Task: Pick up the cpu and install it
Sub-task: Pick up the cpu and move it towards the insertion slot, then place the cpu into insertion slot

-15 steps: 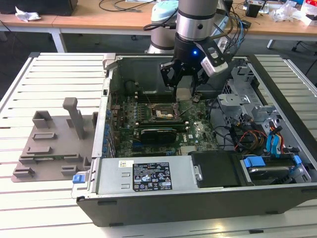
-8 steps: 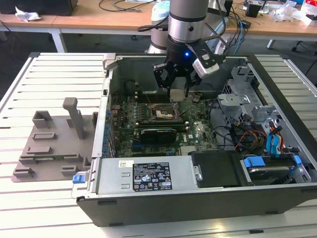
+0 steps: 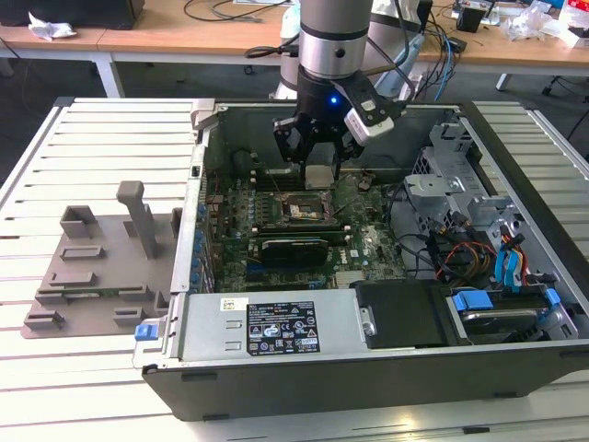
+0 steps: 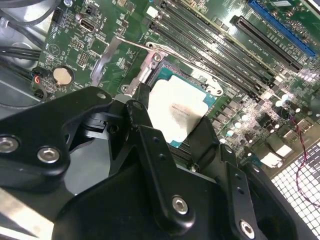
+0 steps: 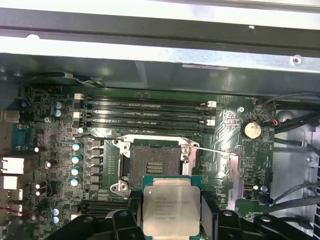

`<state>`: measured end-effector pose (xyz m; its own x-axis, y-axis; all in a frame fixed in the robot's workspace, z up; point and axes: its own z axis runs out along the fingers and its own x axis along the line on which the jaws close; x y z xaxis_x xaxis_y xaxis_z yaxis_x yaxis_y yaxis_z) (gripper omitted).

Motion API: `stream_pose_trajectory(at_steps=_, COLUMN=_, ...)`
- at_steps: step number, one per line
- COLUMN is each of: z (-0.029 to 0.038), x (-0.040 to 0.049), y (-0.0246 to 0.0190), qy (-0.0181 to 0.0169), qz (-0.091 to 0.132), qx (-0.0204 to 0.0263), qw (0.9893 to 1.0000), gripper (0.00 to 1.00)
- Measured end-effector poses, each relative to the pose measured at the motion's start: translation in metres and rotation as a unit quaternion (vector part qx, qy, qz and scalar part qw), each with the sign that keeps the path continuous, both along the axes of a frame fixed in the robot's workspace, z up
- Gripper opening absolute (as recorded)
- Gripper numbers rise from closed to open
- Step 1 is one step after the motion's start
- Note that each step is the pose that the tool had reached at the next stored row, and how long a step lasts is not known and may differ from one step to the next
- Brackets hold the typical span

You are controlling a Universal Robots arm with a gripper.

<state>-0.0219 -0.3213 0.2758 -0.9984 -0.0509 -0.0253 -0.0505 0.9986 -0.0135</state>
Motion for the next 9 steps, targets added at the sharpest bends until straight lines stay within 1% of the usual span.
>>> stream_pose_trajectory(at_steps=8, z=0.0000, x=-0.0003, y=0.0000, qy=0.0000, qz=0.000, qx=0.0000, qw=1.0000, gripper=0.55)
stream_pose_trajectory(at_steps=9, z=0.0000, x=-0.0003, y=0.0000, qy=0.0000, qz=-0.003, qx=0.0000, qw=1.0000, gripper=0.55)
